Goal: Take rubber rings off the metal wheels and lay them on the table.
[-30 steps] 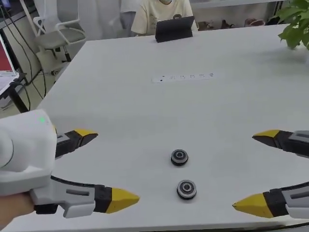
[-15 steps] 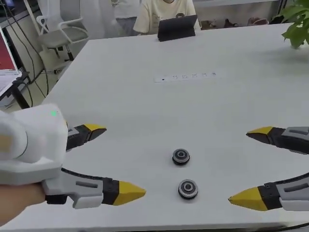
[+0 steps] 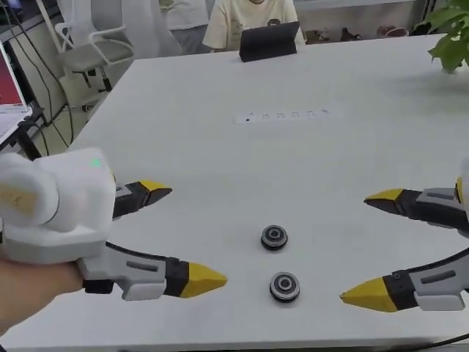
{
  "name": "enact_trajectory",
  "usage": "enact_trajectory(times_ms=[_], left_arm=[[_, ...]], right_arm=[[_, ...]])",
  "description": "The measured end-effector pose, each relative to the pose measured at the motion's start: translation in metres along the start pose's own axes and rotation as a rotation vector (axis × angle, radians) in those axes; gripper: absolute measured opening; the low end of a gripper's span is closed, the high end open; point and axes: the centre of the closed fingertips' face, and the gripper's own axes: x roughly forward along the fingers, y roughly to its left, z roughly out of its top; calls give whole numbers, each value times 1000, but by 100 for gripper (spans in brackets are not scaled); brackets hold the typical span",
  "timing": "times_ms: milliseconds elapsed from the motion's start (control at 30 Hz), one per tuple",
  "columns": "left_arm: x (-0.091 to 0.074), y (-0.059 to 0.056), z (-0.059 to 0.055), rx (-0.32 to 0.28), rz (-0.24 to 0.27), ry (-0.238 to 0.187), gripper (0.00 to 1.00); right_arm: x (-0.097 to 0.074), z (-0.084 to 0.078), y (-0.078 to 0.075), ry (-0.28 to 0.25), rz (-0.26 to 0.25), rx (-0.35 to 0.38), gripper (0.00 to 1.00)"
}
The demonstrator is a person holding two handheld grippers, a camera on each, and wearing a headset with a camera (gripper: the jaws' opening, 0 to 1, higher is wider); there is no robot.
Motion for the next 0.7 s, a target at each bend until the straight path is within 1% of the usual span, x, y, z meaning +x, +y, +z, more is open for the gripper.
enact_trajectory(times_ms=[267,500,600,700], left_arm=[[9,4,0,-3,-18,-4,84],[20,6,-6,10,-36,9,83],[24,5,-6,19,-44,13,82],[29,6,-8,34,-47,18,80]], right_arm=[[8,-1,-3,-3,17,-5,86],[14,-2,-5,-19,34,13,84],[18,-6,-5,-16,43,17,83],[22,-12,-7,-2,42,9,82]])
